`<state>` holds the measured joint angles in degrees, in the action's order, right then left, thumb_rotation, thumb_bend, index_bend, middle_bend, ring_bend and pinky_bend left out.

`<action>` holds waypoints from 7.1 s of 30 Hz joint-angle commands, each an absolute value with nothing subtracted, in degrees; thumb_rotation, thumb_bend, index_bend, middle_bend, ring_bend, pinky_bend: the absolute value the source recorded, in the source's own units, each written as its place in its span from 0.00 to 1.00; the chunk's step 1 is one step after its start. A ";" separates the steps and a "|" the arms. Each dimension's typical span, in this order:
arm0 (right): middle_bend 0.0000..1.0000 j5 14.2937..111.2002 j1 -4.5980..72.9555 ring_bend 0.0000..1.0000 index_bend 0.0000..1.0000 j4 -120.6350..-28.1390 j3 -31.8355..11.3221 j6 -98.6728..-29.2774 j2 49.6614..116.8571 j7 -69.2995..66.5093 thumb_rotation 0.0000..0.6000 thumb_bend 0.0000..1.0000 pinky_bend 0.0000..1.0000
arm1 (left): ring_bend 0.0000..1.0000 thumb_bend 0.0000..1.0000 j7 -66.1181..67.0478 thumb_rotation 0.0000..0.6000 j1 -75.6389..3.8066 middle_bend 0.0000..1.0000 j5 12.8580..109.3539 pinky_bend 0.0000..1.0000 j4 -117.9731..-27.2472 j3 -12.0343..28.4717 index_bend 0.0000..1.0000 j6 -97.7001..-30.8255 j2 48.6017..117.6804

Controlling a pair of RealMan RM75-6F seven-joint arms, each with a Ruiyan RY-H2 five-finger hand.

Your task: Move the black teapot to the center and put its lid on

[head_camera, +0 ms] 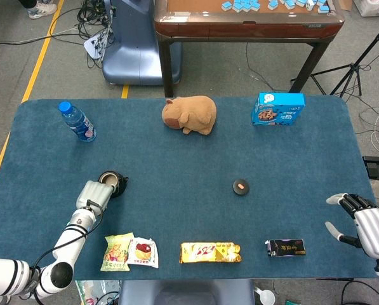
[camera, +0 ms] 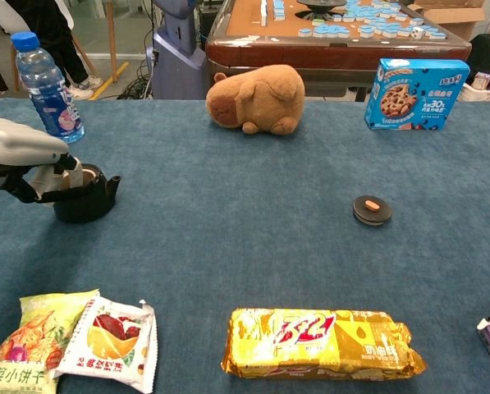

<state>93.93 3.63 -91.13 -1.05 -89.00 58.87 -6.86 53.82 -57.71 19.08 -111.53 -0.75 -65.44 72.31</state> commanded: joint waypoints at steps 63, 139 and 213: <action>0.37 93.04 3.74 0.32 0.37 -90.82 -1.38 -88.60 58.44 -8.27 1.00 0.26 0.43 | 0.44 0.98 51.76 1.00 -61.62 0.69 15.05 0.73 -115.38 0.25 0.53 -60.82 66.51; 0.37 91.44 4.40 0.32 0.37 -89.20 -1.81 -86.99 57.33 -13.40 1.00 0.26 0.43 | 0.50 0.99 37.52 1.00 -79.90 0.77 2.55 0.74 -99.39 5.00 0.57 -42.02 69.97; 0.37 91.29 4.55 0.32 0.37 -88.31 -1.78 -86.64 57.25 -15.26 1.00 0.26 0.43 | 0.33 0.98 41.10 1.00 -86.87 0.42 -4.28 0.71 -90.94 4.05 0.42 -46.79 80.58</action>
